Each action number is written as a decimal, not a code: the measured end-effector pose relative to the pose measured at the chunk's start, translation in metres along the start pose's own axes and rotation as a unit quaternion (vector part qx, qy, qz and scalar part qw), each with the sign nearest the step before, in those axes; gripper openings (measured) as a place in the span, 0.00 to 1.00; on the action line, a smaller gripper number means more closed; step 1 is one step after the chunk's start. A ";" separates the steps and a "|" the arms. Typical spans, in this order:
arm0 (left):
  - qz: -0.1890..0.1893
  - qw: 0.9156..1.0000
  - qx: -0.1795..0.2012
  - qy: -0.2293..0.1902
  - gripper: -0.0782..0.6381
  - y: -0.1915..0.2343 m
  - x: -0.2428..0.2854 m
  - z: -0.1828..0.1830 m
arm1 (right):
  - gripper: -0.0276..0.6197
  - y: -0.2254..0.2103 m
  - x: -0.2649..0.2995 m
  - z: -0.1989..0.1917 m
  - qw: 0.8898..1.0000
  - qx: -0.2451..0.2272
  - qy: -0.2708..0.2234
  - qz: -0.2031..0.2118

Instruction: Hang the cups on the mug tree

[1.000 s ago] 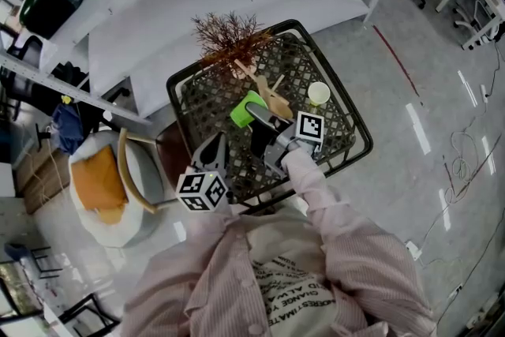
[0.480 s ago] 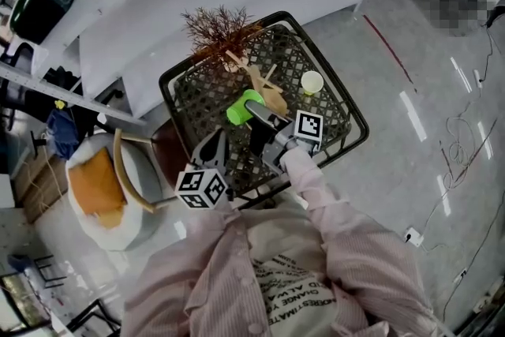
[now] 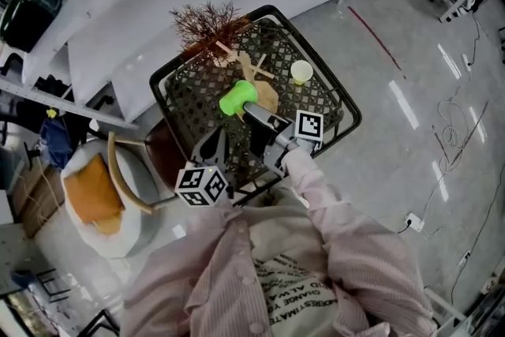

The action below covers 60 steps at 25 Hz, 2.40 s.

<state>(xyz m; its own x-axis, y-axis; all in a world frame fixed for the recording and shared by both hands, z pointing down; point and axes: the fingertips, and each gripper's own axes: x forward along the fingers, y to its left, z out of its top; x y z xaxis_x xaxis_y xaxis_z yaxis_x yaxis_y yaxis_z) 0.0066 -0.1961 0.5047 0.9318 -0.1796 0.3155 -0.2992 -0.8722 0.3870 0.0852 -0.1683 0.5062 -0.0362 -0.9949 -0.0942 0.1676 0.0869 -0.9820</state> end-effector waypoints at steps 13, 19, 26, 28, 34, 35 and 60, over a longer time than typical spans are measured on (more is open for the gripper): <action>-0.064 0.997 0.004 0.034 0.11 -0.029 0.002 -0.025 | 0.55 -0.006 -0.057 -0.009 0.983 -0.154 -0.017 -0.096; -0.092 0.994 0.010 0.054 0.11 -0.044 0.003 -0.042 | 0.55 -0.003 -0.080 -0.015 0.946 -0.282 -0.006 -0.159; -0.108 0.991 0.005 0.077 0.11 -0.054 0.001 -0.064 | 0.55 -0.019 -0.114 -0.012 0.912 -0.349 -0.035 -0.212; -0.106 0.991 0.004 0.081 0.11 -0.054 -0.001 -0.067 | 0.55 -0.027 -0.120 -0.011 0.901 -0.368 -0.031 -0.229; -0.080 0.993 -0.008 0.086 0.11 -0.054 -0.006 -0.080 | 0.55 -0.040 -0.137 0.001 0.852 -0.447 -0.015 -0.273; -0.070 0.994 -0.010 0.085 0.11 -0.053 -0.007 -0.082 | 0.55 -0.044 -0.139 0.001 0.843 -0.460 -0.006 -0.278; 0.094 0.990 -0.099 0.029 0.11 -0.043 0.011 -0.147 | 0.55 -0.143 -0.133 0.034 0.726 -0.599 0.188 -0.279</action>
<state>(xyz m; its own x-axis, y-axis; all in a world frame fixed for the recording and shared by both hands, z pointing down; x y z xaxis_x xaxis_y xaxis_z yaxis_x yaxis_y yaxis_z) -0.0003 -0.0937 0.6190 0.8436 -0.2992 0.4459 -0.5068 -0.7182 0.4768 0.0990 -0.0503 0.6650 -0.0727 -0.8274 0.5568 -0.9466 -0.1186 -0.2998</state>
